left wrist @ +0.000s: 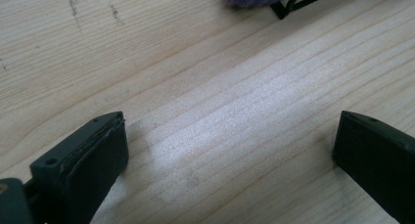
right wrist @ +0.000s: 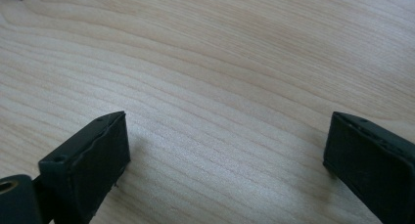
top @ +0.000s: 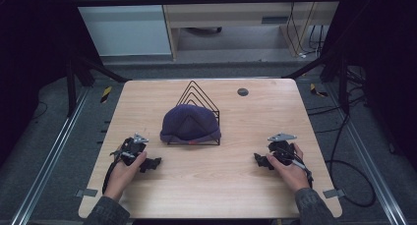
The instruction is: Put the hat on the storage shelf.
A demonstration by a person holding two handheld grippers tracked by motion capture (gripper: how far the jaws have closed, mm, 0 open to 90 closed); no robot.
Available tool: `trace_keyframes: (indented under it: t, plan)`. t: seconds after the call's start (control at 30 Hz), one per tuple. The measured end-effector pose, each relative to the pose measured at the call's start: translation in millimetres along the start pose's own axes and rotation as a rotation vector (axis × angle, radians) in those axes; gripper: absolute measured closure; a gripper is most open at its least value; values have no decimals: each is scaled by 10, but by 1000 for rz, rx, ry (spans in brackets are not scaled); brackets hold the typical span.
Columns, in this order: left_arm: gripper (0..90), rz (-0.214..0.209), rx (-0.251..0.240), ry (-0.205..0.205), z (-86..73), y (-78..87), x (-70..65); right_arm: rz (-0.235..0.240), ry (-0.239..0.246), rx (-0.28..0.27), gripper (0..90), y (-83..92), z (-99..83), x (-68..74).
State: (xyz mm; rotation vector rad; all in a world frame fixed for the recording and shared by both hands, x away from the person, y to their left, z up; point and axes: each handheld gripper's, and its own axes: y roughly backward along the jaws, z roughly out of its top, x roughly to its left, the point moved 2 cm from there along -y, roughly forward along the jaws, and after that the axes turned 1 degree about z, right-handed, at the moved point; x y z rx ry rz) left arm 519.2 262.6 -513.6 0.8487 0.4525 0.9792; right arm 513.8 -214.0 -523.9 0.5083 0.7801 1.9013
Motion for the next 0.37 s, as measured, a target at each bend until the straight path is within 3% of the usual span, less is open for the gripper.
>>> trace_keyframes:
  t: [0.07, 0.37]
  plan:
    - [0, -2, -7, -1, -5, -2, 1, -6, -6, -29, 24, -1, -30, 11]
    - [0, -4, -13, -3, -11, -2, 3, -6, -4, -27, 24, 3, -35, 14]
